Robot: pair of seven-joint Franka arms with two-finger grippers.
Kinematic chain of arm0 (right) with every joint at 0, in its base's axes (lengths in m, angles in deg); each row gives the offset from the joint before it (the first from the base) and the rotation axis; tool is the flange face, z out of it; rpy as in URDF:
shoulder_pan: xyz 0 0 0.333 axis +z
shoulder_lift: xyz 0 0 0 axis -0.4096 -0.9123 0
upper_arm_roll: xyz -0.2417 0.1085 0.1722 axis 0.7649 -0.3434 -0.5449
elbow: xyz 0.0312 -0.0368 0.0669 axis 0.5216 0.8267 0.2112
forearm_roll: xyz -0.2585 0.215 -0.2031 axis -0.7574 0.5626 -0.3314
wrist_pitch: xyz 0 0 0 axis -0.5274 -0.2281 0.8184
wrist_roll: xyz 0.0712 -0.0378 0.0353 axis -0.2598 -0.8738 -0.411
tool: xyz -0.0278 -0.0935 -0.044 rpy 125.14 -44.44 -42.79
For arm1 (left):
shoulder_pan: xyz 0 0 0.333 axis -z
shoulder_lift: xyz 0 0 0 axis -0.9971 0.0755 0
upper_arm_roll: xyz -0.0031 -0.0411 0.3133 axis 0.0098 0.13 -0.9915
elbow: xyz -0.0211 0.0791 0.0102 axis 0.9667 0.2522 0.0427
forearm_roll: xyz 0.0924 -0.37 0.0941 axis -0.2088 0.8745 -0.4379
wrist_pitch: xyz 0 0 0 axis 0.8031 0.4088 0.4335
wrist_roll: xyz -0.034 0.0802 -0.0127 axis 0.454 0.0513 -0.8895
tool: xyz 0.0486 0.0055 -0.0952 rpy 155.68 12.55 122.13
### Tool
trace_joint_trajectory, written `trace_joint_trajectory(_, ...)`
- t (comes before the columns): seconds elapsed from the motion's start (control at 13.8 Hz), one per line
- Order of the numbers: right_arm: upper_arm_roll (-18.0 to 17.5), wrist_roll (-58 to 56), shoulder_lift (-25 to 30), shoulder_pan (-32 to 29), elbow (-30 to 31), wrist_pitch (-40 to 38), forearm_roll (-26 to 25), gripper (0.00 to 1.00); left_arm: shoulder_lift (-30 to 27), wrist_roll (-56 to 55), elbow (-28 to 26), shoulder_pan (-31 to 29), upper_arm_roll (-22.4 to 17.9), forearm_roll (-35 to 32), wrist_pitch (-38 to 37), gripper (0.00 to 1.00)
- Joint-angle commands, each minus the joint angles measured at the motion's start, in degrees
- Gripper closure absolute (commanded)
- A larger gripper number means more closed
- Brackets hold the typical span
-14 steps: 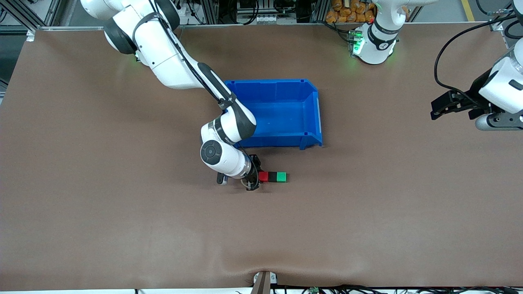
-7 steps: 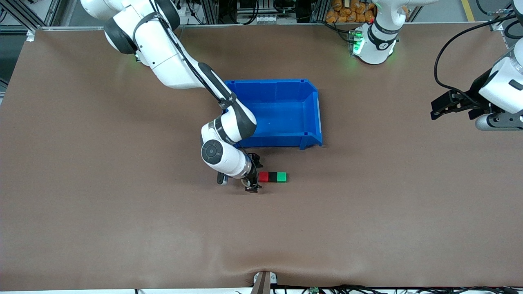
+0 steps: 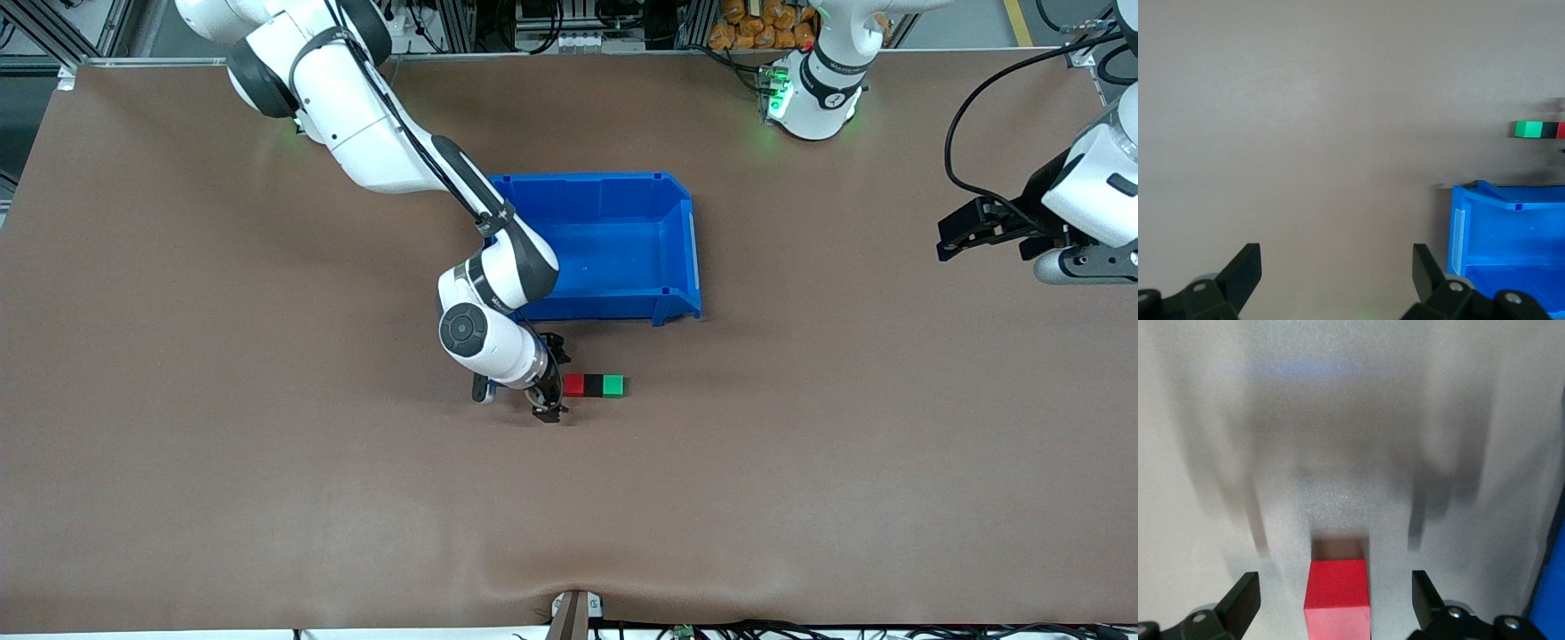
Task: Attach green and red cubes to black cube
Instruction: 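Lower and press the red cube against the black cube's free side, then open the right gripper and release the red cube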
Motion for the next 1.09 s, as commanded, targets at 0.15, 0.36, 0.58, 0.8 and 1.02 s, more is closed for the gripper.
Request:
trace_joint_trajectory(0.15, 0.8, 0.93, -0.35, 0.25, -1.87, -1.22, -0.77, 0.0, -0.26, -0.68, 0.08, 0.08, 0.24, -0.47, -0.32, 0.0)
trace_joint_trajectory(0.36, 0.8, 0.84, 0.0, -0.28, -1.88, -2.45, -0.69, 0.0, -0.17, -0.86, 0.08, 0.16, 0.24, -0.82, -0.23, 0.0)
trace_joint_trajectory(0.58, 0.97, 0.58, 0.27, -0.46, -1.88, -3.77, -0.78, 0.0, 0.0, -0.86, -0.01, 0.25, 0.24, -0.91, -0.32, 0.0)
trace_joint_trajectory(0.8, 0.97, 0.23, 0.88, -1.33, -1.88, -5.09, -0.78, 0.0, 2.1, -0.68, 0.08, 0.34, 0.32, -0.38, -0.14, 0.0)
trace_joint_trajectory(1.02, 0.97, -0.12, 0.88, -2.04, -1.96, -5.27, -0.86, 0.0, 2.9, 2.3, 0.08, 1.21, 0.67, -0.2, 3.89, 0.0)
